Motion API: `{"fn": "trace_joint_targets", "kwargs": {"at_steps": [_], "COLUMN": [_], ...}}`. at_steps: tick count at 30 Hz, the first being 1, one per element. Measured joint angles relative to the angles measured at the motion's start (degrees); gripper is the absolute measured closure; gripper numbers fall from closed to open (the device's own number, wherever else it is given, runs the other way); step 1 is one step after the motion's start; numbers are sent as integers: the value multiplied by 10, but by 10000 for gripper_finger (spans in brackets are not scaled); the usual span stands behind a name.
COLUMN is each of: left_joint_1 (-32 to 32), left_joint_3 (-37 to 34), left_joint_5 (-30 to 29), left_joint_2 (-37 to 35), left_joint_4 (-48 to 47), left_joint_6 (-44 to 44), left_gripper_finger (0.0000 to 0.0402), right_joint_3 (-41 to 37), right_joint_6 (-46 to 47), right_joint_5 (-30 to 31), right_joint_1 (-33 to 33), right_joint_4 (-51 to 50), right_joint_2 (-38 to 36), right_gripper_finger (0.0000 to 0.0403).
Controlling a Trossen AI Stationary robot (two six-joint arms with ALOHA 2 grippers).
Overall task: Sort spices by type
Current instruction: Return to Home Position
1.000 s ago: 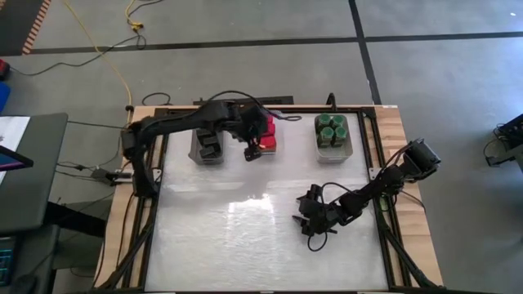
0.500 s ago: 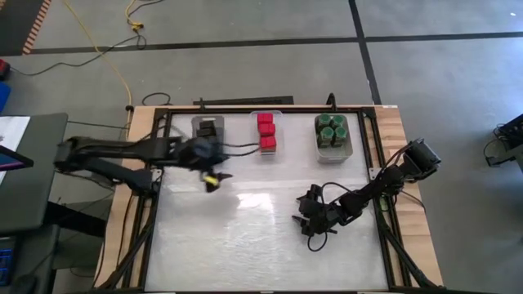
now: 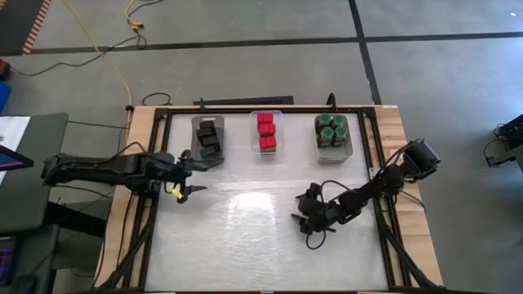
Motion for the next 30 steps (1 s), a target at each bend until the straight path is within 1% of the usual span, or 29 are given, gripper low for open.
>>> {"fn": "trace_joint_targets", "kwargs": {"at_steps": [3,7,10,12,17,19,23,28,30], "left_joint_1": [0,0,0,0,9,17,20,20,20], "left_joint_3": [-58,-124,-169,-191,-191,-192,-192,-193,-193], "left_joint_5": [25,26,25,20,18,12,14,56,58], "left_joint_2": [-49,-109,-151,-176,-192,-199,-208,-251,-277], "left_joint_4": [66,166,210,218,242,256,251,296,301], "left_joint_6": [7,18,19,17,51,45,36,50,59], "left_gripper_finger": [106,106,106,106,106,106,106,106,106], "right_joint_3": [0,0,0,0,0,0,0,0,0], "right_joint_6": [2,3,18,28,30,30,30,34,35], "right_joint_5": [0,0,0,0,0,0,0,0,0], "right_joint_1": [-1,-5,-12,-13,-12,-12,-12,-10,-10], "right_joint_4": [-1,0,0,0,3,4,6,6,6], "right_joint_2": [0,0,0,0,0,0,0,0,0], "right_gripper_finger": [58,58,58,58,58,58,58,58,58]}}
